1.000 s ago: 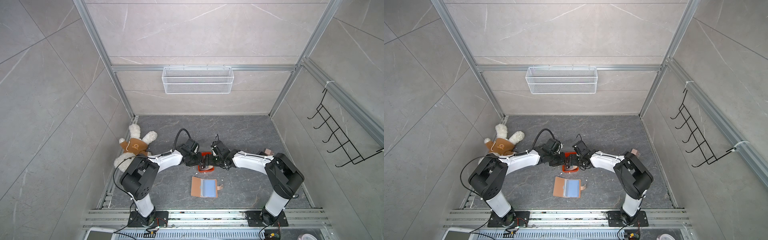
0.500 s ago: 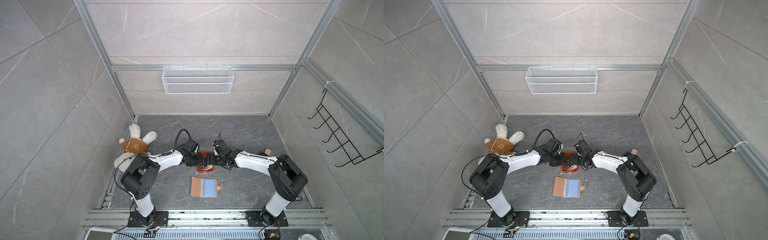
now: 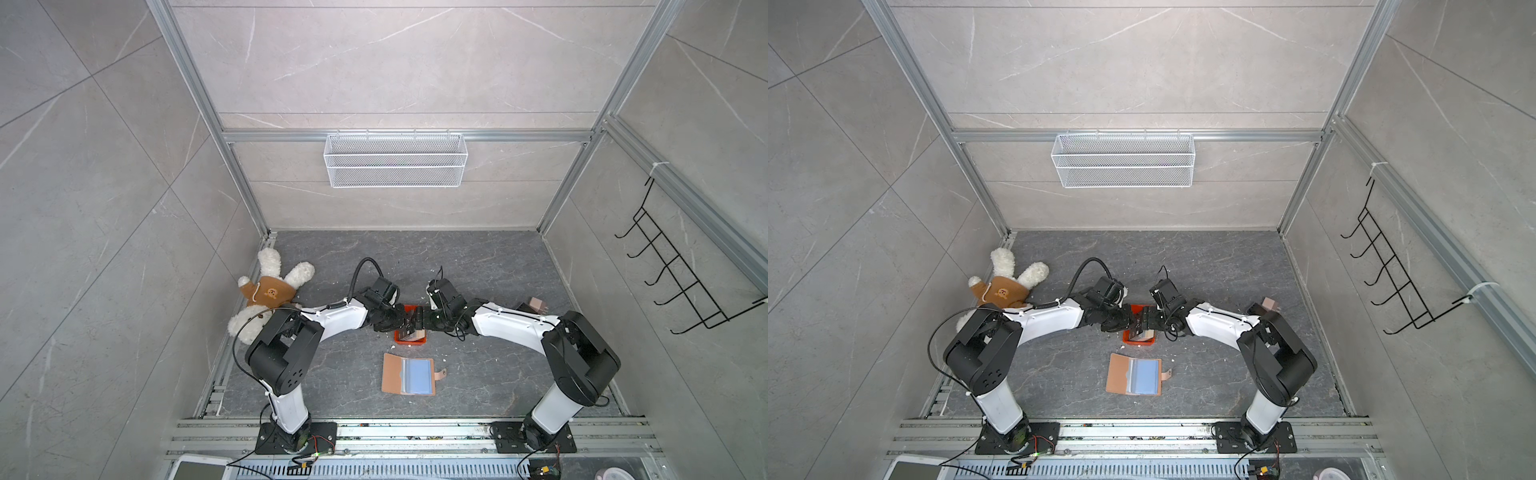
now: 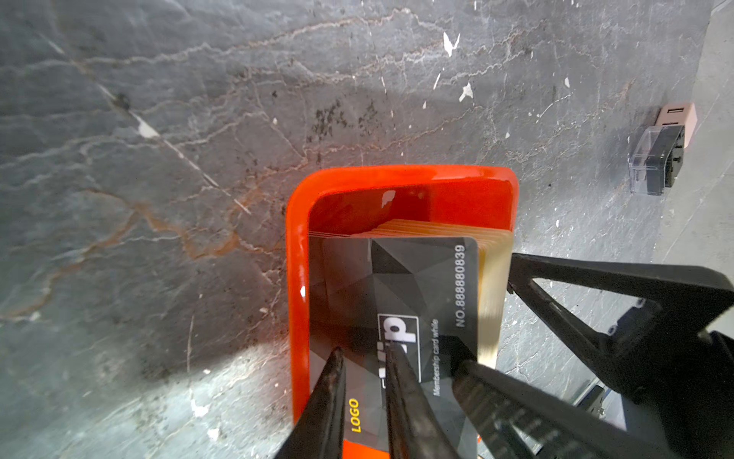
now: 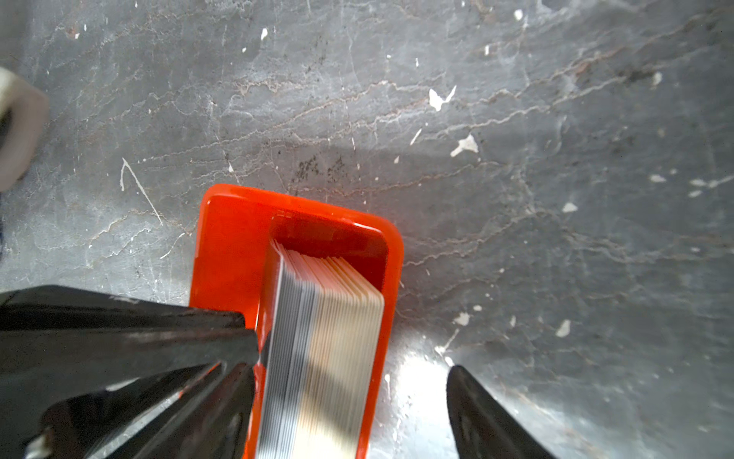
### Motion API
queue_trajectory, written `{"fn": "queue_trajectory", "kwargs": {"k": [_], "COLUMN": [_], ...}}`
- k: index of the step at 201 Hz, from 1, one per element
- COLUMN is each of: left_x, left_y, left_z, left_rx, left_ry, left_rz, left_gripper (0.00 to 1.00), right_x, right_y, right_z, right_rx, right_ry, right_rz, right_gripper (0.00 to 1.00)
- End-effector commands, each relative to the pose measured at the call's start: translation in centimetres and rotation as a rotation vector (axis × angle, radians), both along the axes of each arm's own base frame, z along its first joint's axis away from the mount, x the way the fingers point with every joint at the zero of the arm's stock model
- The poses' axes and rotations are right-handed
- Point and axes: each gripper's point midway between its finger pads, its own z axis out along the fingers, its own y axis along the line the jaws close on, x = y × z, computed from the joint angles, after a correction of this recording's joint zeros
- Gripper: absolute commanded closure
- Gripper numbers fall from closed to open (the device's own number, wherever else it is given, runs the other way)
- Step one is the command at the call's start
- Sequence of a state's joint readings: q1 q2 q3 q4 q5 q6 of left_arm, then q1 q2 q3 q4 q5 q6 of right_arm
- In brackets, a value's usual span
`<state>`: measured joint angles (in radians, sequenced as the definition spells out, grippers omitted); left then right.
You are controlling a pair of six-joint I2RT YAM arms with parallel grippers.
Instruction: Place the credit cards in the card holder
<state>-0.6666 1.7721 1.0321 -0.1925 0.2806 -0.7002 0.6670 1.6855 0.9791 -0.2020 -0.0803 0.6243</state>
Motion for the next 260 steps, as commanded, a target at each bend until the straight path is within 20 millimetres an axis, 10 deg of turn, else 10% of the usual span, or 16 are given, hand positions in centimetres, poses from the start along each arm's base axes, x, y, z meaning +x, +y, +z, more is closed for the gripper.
{"fn": "queue_trajectory", "kwargs": {"k": [1, 83, 260], "left_x": [0.1, 0.2, 0.1], "left_y": [0.0, 0.1, 0.1], "left_z": [-0.4, -0.3, -0.2], "left_rx": [0.004, 0.001, -0.011], "left_ry": [0.024, 0.021, 0.018], "left_rz": [0.005, 0.01, 0.017], "left_gripper": [0.77, 0.77, 0.77], "right_x": [-0.6, -1.4, -1.8], "right_y": [-0.4, 0.4, 3.4], "right_z": [1.2, 4.5, 0.2], "right_rx": [0.013, 0.159, 0.194], "right_ry": [-0.007, 0.005, 0.099], "right_rz": [0.009, -0.054, -0.027], "right_gripper": [0.23, 0.53, 0.81]}}
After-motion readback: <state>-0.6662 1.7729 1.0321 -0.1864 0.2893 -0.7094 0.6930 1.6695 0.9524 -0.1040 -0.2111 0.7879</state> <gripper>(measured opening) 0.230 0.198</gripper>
